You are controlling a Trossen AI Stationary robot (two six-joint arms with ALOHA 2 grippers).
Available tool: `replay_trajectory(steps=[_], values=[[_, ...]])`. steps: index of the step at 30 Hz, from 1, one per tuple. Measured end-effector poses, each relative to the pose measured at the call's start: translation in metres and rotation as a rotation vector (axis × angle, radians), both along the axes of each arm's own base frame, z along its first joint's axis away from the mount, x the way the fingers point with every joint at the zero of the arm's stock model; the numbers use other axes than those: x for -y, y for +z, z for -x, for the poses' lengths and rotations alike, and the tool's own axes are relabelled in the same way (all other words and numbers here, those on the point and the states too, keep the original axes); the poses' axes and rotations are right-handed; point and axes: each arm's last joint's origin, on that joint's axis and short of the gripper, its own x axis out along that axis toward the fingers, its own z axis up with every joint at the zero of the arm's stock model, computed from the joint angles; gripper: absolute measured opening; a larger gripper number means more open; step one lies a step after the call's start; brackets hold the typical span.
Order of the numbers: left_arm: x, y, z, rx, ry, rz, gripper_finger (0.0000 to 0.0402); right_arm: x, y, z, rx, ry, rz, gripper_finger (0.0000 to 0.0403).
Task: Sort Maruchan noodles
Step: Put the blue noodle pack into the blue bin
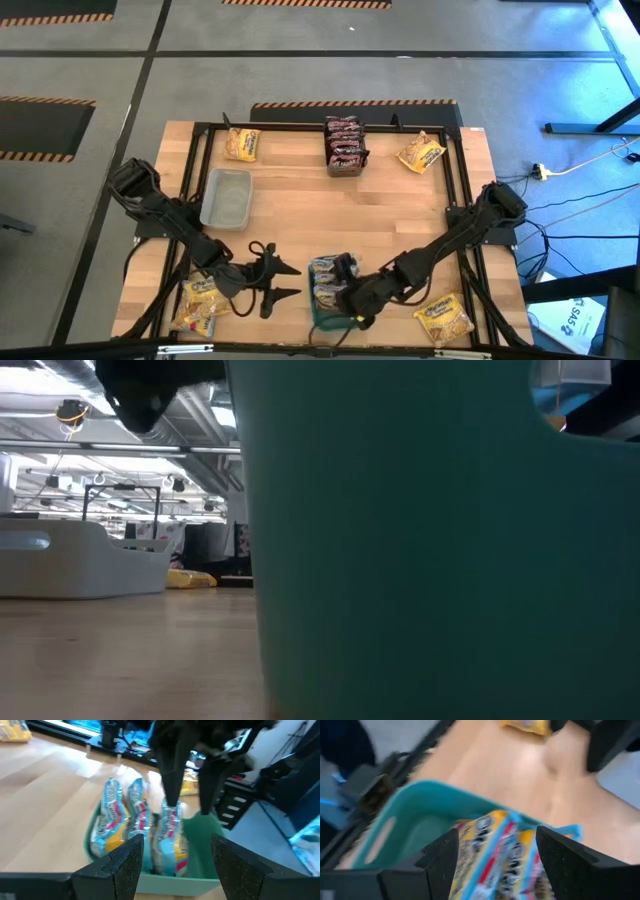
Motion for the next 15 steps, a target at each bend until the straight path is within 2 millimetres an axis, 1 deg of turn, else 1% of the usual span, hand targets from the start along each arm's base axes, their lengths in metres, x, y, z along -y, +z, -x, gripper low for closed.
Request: replay_trajectory(steps=[3, 6, 8, 10, 13, 15], values=[[0.000, 0.010, 0.007, 0.005, -0.016, 0.018, 0.0224, 0.004, 0.001, 0.007, 0.053, 0.027, -0.073, 0.0248], [0.000, 0.022, 0.016, 0.015, -0.033, 0.033, 0.0224, 0.007, 0.015, 0.014, 0.181, 0.046, -0.170, 0.0248], [-0.001, 0.027, 0.022, 0.009, -0.039, 0.045, 0.0224, 0.010, 0.018, 0.020, 0.220, 0.079, -0.224, 0.0248], [-0.003, 0.029, 0.025, -0.010, -0.039, 0.046, 0.0224, 0.011, 0.018, 0.024, 0.262, 0.108, -0.272, 0.0248], [-0.005, 0.030, 0.025, -0.011, -0.031, 0.047, 0.0224, 0.013, 0.013, 0.027, 0.329, 0.114, -0.315, 0.0248], [-0.007, 0.030, 0.023, -0.007, -0.015, 0.061, 0.0224, 0.015, 0.006, 0.030, 0.351, 0.111, -0.348, 0.0248]])
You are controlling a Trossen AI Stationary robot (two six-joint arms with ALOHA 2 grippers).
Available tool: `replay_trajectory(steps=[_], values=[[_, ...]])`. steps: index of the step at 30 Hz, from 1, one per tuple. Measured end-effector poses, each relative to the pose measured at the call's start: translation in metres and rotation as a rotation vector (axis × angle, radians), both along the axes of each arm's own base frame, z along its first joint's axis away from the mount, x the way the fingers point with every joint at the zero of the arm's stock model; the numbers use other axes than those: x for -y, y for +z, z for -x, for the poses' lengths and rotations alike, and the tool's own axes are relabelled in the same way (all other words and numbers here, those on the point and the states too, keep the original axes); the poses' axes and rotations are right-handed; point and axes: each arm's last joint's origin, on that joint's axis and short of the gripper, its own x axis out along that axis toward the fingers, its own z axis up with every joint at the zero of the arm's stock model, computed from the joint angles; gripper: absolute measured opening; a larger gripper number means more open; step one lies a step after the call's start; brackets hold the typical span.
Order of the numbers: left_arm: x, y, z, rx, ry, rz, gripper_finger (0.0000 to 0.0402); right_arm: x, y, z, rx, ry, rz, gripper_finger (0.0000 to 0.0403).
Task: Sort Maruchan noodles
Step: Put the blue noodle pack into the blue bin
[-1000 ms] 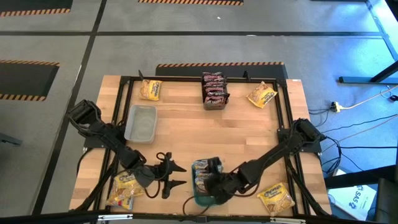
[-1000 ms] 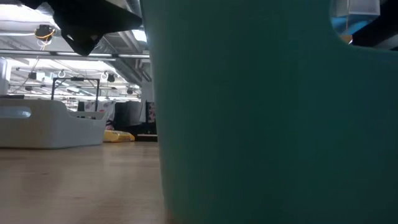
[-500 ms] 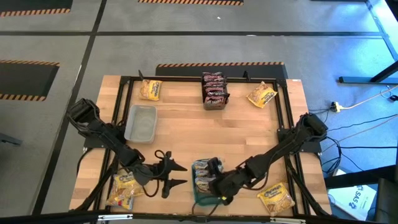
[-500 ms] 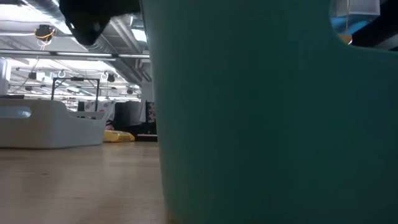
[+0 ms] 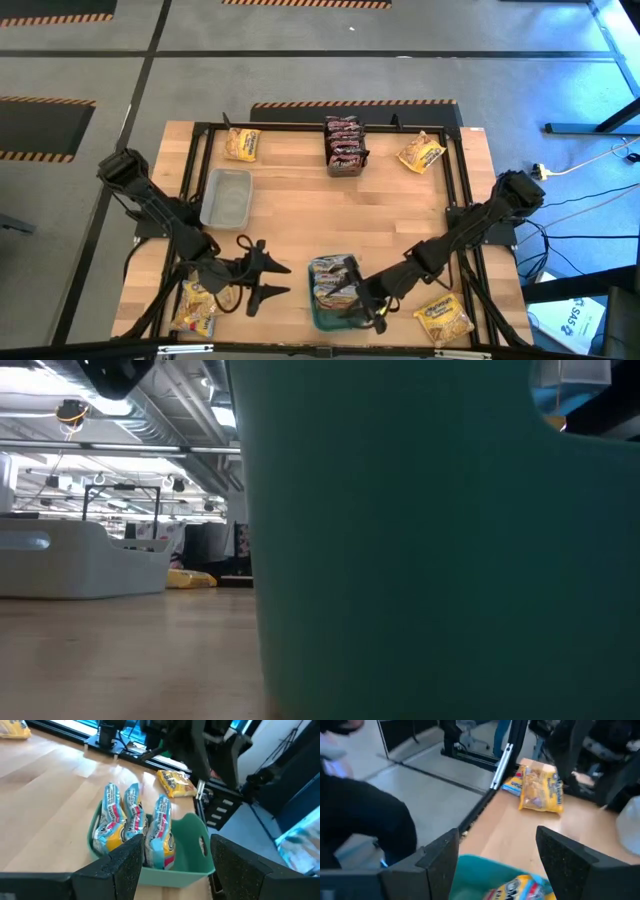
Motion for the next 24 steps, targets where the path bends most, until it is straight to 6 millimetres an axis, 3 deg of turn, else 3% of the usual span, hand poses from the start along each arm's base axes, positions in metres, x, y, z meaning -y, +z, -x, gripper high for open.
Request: replay_trajectory(steps=[5, 11, 14, 24], values=[[-0.006, 0.002, -0.005, 0.013, 0.024, 0.018, 0.0224, 0.002, -0.013, 0.007, 0.046, -0.016, -0.102, 0.0248], [-0.015, 0.002, -0.012, 0.015, 0.057, 0.002, 0.0224, 0.010, -0.013, 0.006, 0.109, -0.342, -0.066, 0.0248], [-0.017, 0.001, -0.014, 0.006, 0.060, -0.004, 0.0224, 0.017, -0.013, 0.003, 0.121, -0.417, -0.041, 0.0248], [-0.032, -0.004, -0.023, -0.045, 0.051, -0.105, 0.0224, 0.049, -0.010, -0.012, 0.094, -0.365, -0.003, 0.0248]])
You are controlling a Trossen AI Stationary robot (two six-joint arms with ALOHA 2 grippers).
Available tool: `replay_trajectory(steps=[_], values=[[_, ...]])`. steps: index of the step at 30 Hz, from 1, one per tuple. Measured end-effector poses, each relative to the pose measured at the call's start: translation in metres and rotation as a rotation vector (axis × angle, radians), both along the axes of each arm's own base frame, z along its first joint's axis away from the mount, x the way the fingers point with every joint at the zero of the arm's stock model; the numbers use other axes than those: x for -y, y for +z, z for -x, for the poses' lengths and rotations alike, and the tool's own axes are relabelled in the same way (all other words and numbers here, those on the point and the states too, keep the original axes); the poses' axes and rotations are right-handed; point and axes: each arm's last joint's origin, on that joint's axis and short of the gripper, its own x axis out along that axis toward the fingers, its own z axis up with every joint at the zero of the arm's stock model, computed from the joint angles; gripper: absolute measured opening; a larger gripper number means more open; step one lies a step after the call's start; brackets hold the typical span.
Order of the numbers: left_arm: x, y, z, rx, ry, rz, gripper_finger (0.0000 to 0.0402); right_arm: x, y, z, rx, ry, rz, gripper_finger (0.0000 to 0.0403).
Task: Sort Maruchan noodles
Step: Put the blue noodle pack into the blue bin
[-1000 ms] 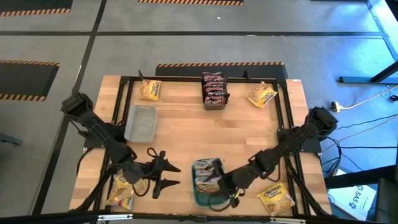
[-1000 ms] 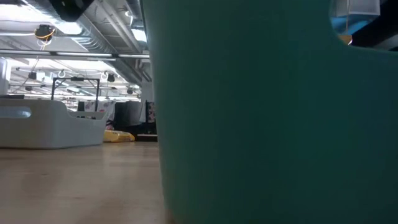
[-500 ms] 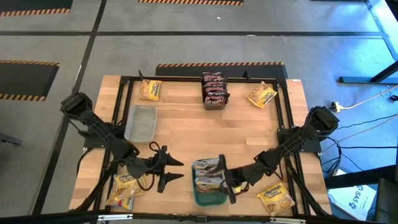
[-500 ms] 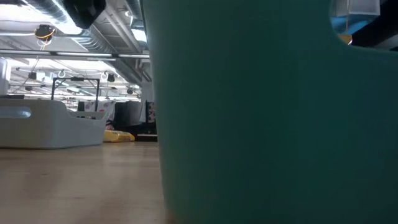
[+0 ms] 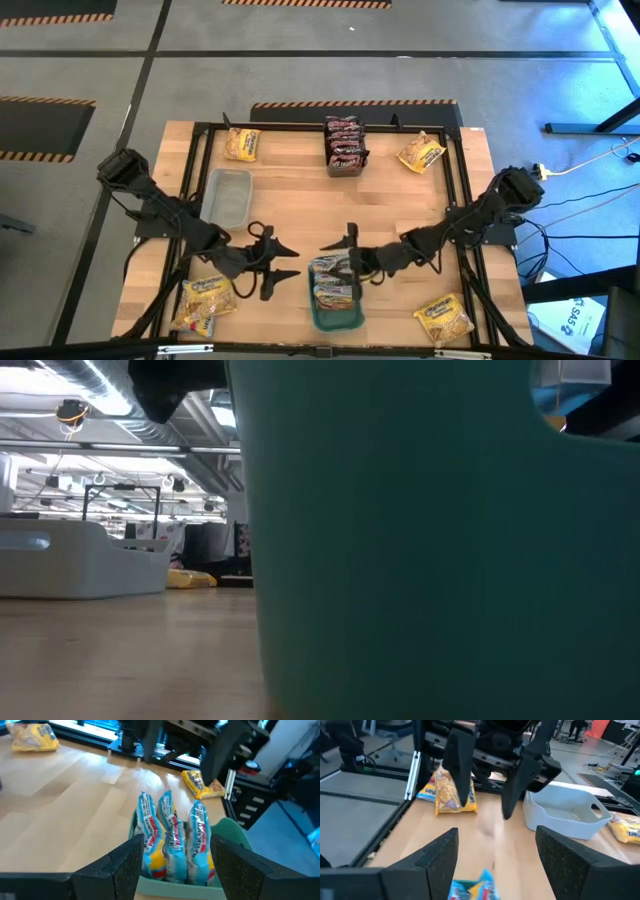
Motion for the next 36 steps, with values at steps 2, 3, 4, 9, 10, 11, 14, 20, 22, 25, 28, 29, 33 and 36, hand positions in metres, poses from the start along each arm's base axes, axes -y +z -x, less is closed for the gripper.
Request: replay_trajectory(steps=[2, 3, 4, 9, 10, 11, 14, 20, 22, 25, 28, 29, 33, 36], values=[[-0.005, 0.000, -0.003, -0.007, -0.019, -0.026, 0.0224, 0.009, 0.005, 0.001, -0.023, -0.002, 0.015, 0.0248], [-0.007, 0.001, -0.004, -0.010, -0.025, -0.034, 0.0224, 0.013, 0.007, 0.002, -0.031, -0.007, 0.018, 0.0248], [-0.010, 0.002, -0.004, -0.013, -0.028, -0.040, 0.0224, 0.016, 0.009, 0.002, -0.038, -0.006, 0.021, 0.0248], [-0.020, 0.024, 0.002, -0.117, -0.033, -0.071, 0.0218, 0.023, 0.013, 0.015, -0.050, 0.000, 0.025, 0.0248], [-0.019, 0.032, 0.004, -0.144, -0.029, -0.063, 0.0216, 0.024, 0.011, 0.018, -0.057, -0.011, 0.024, 0.0248], [-0.018, 0.039, 0.005, -0.179, -0.029, -0.054, 0.0214, 0.026, 0.008, 0.021, -0.064, -0.018, 0.017, 0.0248], [-0.011, 0.052, 0.017, -0.350, -0.046, -0.002, 0.0213, 0.030, 0.000, 0.029, -0.065, -0.031, 0.008, 0.0248], [0.009, 0.061, 0.048, -0.649, -0.011, 0.353, 0.0213, 0.033, -0.012, 0.035, -0.030, -0.018, -0.008, 0.0248], [0.021, 0.060, 0.059, -0.734, 0.001, 0.501, 0.0213, 0.033, -0.013, 0.035, -0.020, -0.015, 0.001, 0.0248], [0.039, 0.049, 0.079, -0.908, 0.063, 0.690, 0.0213, 0.033, -0.012, 0.035, 0.003, -0.004, 0.027, 0.0248], [0.062, 0.034, 0.099, -1.120, 0.149, 0.816, 0.0213, 0.032, -0.010, 0.035, 0.017, 0.006, 0.046, 0.0248], [0.070, 0.031, 0.106, -1.186, 0.178, 0.843, 0.0213, 0.032, -0.009, 0.035, 0.027, 0.007, 0.047, 0.0248], [0.095, 0.013, 0.120, -1.367, 0.260, 0.878, 0.0213, 0.032, -0.007, 0.035, 0.047, 0.012, 0.063, 0.0248], [0.101, -0.001, 0.119, -1.367, 0.281, 0.813, 0.0213, 0.032, -0.004, 0.034, 0.079, 0.018, 0.067, 0.0248]])
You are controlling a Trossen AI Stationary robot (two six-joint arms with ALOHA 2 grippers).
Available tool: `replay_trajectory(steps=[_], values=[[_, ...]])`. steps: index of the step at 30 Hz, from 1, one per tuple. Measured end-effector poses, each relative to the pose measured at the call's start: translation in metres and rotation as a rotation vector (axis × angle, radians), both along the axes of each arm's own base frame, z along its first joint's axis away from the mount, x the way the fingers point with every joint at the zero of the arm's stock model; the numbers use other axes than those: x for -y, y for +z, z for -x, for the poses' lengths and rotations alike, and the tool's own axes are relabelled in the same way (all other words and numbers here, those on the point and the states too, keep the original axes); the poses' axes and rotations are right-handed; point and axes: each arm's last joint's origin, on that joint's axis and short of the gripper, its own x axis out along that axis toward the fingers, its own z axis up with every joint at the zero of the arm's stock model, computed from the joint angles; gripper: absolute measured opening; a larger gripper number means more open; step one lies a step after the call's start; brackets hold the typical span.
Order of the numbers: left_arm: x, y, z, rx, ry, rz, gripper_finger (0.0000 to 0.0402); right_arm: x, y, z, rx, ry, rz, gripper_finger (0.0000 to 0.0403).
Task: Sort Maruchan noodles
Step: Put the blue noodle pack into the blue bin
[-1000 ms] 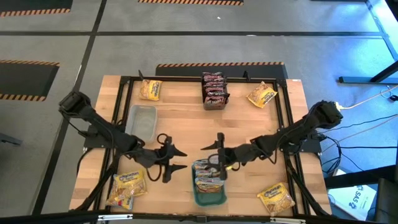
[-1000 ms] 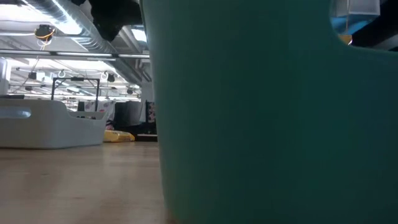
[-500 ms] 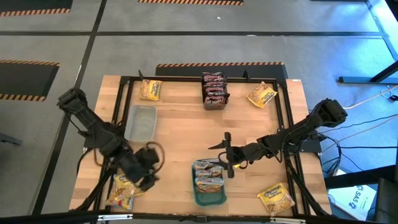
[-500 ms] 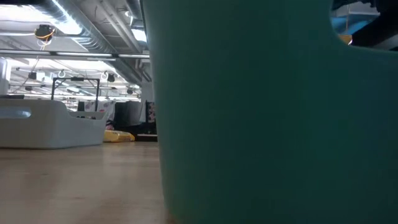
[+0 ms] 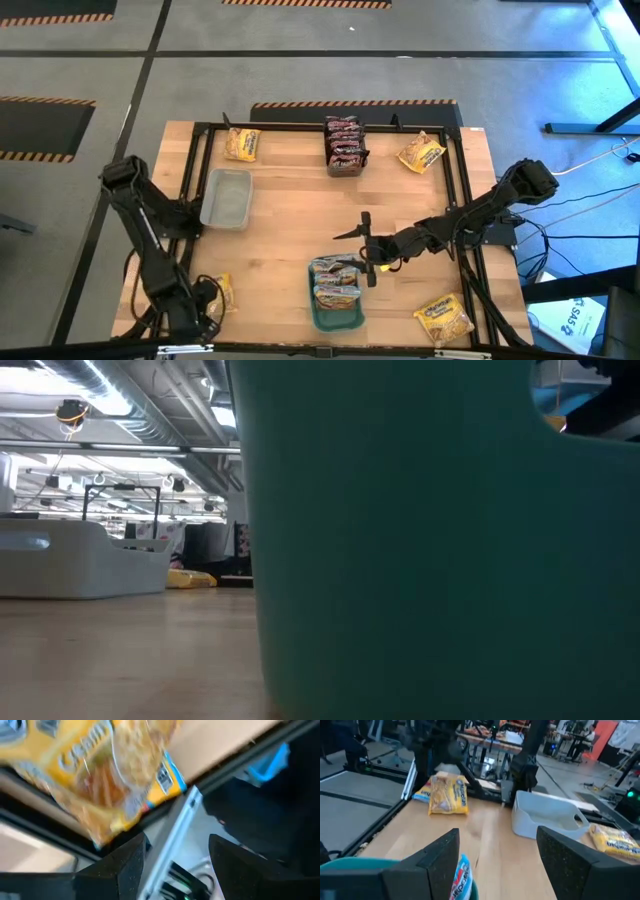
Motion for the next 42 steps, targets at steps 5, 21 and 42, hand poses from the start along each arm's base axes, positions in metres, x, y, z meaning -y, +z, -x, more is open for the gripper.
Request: replay_trajectory(steps=[5, 21, 42], values=[[0.002, -0.025, -0.012, -0.060, -0.104, -0.067, 0.0213, 0.000, 0.004, -0.001, 0.039, 0.008, -0.014, 0.0248], [-0.037, -0.041, -0.063, 0.223, -0.298, -0.413, 0.0213, -0.001, 0.003, 0.000, 0.032, 0.013, -0.026, 0.0248], [0.023, -0.029, -0.002, -0.099, -0.390, -0.117, 0.0213, 0.007, 0.004, -0.004, 0.036, -0.013, -0.012, 0.0248]])
